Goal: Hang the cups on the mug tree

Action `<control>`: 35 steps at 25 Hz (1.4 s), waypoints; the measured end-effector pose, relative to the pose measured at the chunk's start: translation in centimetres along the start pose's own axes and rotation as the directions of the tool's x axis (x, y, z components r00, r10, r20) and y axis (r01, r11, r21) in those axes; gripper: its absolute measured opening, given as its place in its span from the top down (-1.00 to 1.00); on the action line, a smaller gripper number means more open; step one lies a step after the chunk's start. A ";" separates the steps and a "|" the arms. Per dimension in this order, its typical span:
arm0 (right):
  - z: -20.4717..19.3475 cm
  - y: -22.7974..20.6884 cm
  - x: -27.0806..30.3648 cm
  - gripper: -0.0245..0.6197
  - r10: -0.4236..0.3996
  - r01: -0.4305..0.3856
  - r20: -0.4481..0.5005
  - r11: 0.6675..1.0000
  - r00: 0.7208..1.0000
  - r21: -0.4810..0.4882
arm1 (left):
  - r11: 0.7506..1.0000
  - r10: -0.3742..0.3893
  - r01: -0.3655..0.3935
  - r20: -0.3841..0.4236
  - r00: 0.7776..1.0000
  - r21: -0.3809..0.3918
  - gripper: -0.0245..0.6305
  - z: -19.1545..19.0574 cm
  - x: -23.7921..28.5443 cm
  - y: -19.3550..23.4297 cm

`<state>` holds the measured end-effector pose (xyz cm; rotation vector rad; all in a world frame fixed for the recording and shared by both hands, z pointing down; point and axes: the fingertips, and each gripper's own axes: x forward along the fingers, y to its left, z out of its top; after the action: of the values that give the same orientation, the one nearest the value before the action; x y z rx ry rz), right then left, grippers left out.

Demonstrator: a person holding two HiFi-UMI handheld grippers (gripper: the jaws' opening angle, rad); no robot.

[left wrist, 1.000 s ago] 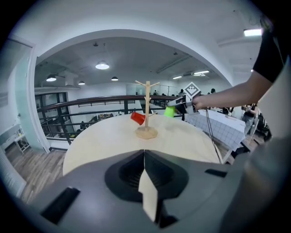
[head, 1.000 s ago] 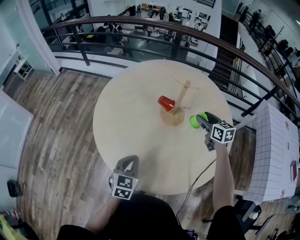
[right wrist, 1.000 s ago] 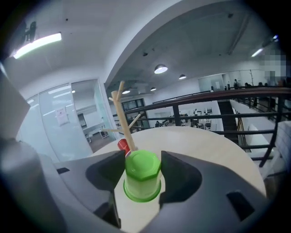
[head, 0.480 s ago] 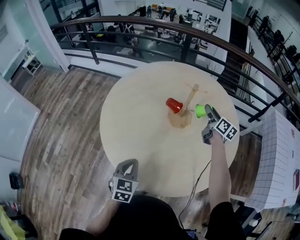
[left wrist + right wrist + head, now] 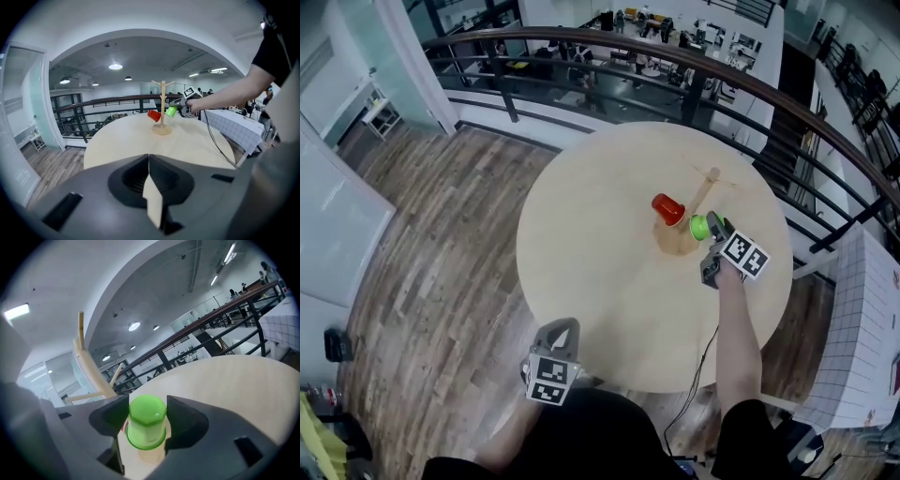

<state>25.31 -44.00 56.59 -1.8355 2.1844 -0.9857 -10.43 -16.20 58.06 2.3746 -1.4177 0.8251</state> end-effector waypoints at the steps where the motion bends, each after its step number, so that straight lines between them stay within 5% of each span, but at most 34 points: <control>1: -0.2 -0.1 0.0 0.13 -0.011 0.011 -0.005 1.000 1.000 -0.008 | 1.000 0.003 -0.003 0.001 1.000 0.000 0.88 -0.2 -0.1 0.0; 12: -0.7 -0.7 -2.6 -0.06 -0.062 0.062 -0.012 0.998 0.998 -0.026 | 0.999 -0.037 0.037 0.006 0.999 0.025 0.88 0.0 -1.0 -1.1; 21: 2.5 5.1 -10.2 -0.06 0.063 -0.046 0.090 0.983 0.994 -0.178 | 0.990 -0.124 0.119 0.072 0.990 0.070 0.88 3.1 -0.5 -3.5; 29: 0.6 13.5 -19.9 0.27 0.130 -0.058 0.240 0.956 0.962 -0.287 | 0.979 -0.196 0.185 0.152 0.969 0.080 0.88 6.1 -1.0 -5.6; 35: -3.3 16.2 -25.5 0.65 0.043 0.047 0.275 0.949 0.961 -0.313 | 0.973 -0.226 0.232 0.220 0.949 0.000 0.88 7.8 -1.2 -6.8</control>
<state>16.71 -18.54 42.52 -1.9610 2.2611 -0.3546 -2.31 -15.75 51.58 2.6112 -1.1833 0.4956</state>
